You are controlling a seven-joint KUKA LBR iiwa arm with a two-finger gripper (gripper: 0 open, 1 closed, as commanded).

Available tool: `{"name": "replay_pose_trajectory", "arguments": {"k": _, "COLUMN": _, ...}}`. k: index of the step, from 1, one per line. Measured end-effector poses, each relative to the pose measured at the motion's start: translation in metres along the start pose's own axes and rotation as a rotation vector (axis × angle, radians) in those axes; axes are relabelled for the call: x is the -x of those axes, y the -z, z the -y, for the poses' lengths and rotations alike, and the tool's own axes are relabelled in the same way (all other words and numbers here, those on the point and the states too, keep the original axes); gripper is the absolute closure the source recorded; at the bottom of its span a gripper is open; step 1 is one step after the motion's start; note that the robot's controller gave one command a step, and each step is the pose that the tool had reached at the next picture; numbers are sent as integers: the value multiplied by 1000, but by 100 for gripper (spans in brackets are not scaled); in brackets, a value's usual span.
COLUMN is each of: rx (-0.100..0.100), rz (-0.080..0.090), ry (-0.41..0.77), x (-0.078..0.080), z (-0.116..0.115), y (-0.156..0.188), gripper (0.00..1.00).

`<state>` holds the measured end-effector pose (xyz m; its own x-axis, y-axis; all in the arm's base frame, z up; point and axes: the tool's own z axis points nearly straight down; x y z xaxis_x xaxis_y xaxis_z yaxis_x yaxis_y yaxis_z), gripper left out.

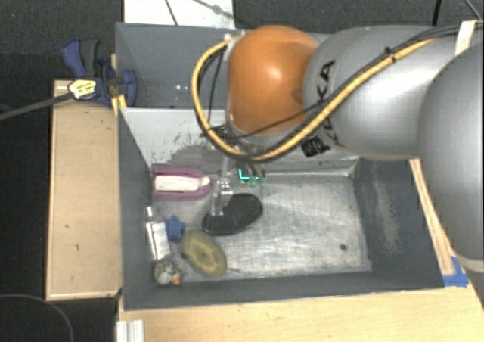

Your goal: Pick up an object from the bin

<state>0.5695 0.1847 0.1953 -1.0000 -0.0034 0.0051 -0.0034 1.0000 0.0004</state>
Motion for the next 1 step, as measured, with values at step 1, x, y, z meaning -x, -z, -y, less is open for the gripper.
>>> {"name": "replay_pose_trajectory", "arguments": {"k": 1, "rx": 1, "rz": 7, "ry": 93, "x": 19, "z": -13, "y": -109, "gripper": 0}}
